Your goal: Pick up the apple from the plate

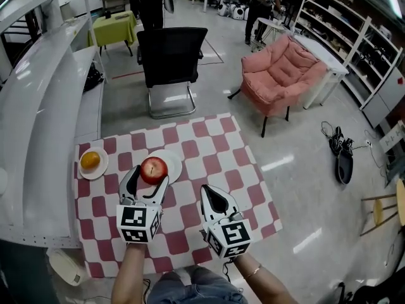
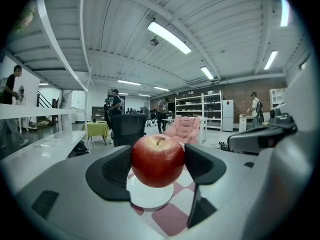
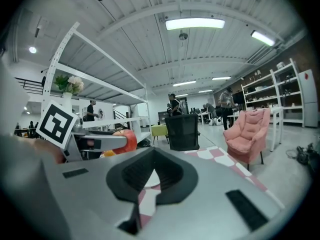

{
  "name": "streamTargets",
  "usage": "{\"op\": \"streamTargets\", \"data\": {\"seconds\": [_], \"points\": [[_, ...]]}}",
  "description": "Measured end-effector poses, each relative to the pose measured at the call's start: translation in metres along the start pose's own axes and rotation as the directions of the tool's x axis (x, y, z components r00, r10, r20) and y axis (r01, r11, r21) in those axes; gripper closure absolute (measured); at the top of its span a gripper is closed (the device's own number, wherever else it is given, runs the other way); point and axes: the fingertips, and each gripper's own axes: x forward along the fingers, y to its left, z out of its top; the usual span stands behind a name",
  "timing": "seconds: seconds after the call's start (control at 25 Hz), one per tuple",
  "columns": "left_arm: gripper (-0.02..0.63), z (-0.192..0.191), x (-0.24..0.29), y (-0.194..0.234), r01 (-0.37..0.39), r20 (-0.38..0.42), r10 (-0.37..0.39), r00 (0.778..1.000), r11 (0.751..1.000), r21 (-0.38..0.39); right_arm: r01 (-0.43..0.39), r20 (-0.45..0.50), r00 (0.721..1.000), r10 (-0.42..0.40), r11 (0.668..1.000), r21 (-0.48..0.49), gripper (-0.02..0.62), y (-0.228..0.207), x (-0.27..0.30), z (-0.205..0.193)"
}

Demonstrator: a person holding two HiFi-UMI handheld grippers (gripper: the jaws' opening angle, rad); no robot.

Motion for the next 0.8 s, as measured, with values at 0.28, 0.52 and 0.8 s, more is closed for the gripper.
{"op": "streamTargets", "data": {"seconds": [0.28,0.52,0.8], "points": [[0.277,0.001,-0.029,0.009,-0.013,0.008,0.013,1.0,1.0,0.001,-0.009,0.027,1.0,0.009,1.0,-0.015,0.584,0.021,-0.007,0.01],[0.278,-0.002,-0.053,0.02,-0.036,0.014,0.036,0.999,0.999,-0.019,-0.008,0.036,0.999,0.009,1.0,-0.026,0.584,0.037,-0.015,0.014],[0.278,-0.001,-0.081,0.028,-0.052,0.031,0.053,0.998,0.998,-0.033,-0.004,0.045,0.999,0.006,0.999,-0.036,0.584,0.053,-0.024,0.02]]}}
